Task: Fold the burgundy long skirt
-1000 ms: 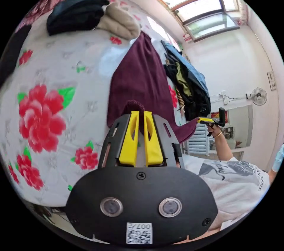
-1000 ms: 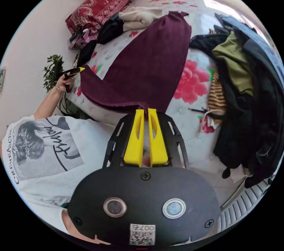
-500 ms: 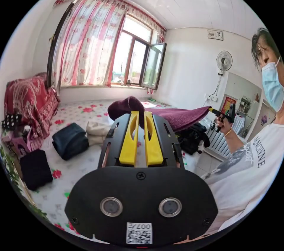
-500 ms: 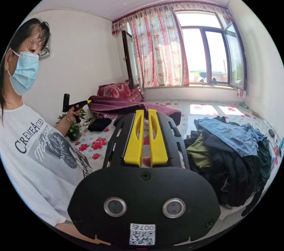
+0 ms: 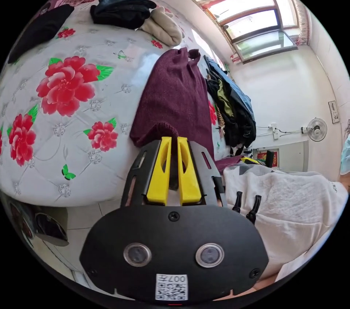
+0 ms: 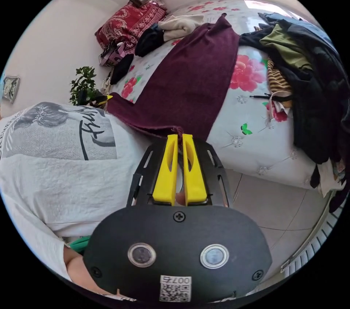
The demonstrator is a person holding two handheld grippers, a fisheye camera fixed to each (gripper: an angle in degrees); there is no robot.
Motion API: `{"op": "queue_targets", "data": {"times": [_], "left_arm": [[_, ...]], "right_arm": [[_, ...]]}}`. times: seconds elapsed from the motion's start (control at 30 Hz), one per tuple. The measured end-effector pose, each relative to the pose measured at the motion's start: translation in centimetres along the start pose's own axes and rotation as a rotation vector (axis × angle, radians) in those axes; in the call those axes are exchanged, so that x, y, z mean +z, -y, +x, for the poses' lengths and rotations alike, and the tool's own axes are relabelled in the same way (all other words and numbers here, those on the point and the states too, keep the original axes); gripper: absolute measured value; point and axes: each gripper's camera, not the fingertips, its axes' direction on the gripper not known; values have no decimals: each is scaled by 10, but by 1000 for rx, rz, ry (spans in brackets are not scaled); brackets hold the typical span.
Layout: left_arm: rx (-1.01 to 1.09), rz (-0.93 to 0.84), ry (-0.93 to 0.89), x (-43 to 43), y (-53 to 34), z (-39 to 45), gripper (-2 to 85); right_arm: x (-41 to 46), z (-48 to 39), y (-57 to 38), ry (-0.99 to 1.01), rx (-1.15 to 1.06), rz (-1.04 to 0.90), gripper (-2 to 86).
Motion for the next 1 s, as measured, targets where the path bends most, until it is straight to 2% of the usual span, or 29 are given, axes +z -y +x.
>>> {"op": "queue_targets", "data": {"times": [0.1,0.2,0.3,0.37,0.47,0.67,0.8,0.9,1.0], "left_arm": [[-5,17,55,17,58,2,28],[-100,12,36,44,114,-10,57],[-159,-7,124,57,139,-19,97],[-143,-17,207,56,140,-20,107],[-83,-72,279,63,120,-20,111],[76,-273,318,116,86,-9,114],[232,-357,455,143,93,5,99],[289,-431,415,150,106,8,50],[306,-480,394,147,117,12,33]], "right_arm": [[-10,17,54,-50,-26,63,3],[-11,44,111,-117,65,157,9],[11,71,146,-232,182,92,19],[34,78,143,-276,188,11,27],[63,81,110,-228,190,-42,39],[99,91,48,-33,326,-29,67],[110,87,55,-36,297,-51,69],[118,83,72,-143,255,-140,61],[106,82,81,-101,203,-166,42]]}}
